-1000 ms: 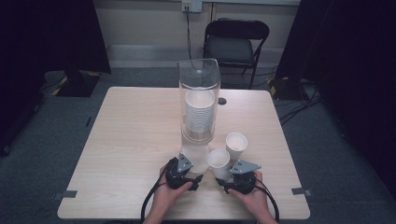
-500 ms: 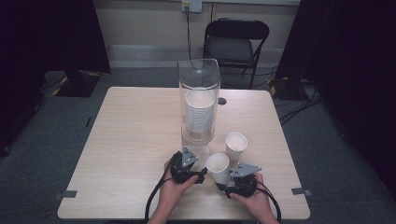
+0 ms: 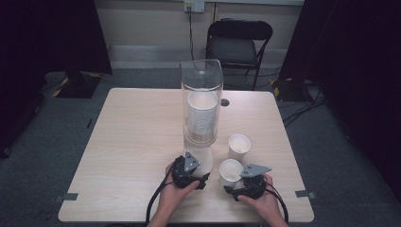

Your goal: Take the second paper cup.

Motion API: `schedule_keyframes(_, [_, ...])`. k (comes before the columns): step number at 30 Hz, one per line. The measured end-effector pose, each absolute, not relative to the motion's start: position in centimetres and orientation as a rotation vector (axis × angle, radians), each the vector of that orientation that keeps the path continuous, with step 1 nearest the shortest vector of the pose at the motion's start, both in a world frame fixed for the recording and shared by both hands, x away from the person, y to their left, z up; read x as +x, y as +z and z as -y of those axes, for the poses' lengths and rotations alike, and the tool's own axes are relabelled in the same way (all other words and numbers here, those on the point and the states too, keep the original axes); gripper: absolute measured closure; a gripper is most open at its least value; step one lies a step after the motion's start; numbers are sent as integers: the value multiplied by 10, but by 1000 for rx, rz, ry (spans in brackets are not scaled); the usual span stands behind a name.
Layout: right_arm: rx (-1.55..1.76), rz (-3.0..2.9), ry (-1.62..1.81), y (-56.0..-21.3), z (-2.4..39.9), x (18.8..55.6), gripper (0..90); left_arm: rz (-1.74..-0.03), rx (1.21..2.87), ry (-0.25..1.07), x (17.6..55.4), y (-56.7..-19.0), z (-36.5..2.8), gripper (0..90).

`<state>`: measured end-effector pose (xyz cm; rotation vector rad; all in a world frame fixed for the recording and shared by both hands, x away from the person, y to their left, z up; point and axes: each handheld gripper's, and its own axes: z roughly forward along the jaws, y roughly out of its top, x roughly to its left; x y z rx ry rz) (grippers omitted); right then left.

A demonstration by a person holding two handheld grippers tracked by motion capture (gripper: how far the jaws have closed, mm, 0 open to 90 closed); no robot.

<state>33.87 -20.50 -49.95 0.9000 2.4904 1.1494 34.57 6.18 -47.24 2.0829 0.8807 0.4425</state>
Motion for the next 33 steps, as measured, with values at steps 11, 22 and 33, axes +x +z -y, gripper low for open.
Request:
schedule_keyframes(11, [971,-2487,1157,-498,231,335,147,-899,2127,405,342,-479,-82,200])
schedule_keyframes(22, [960,-2514,1153,-495,253,329,145,-909,2147,396,341,-479,-98,198])
schedule_keyframes(33, [998,-2478,1126,-498,276,332,143,-963,2127,402,339,-476,-124,197])
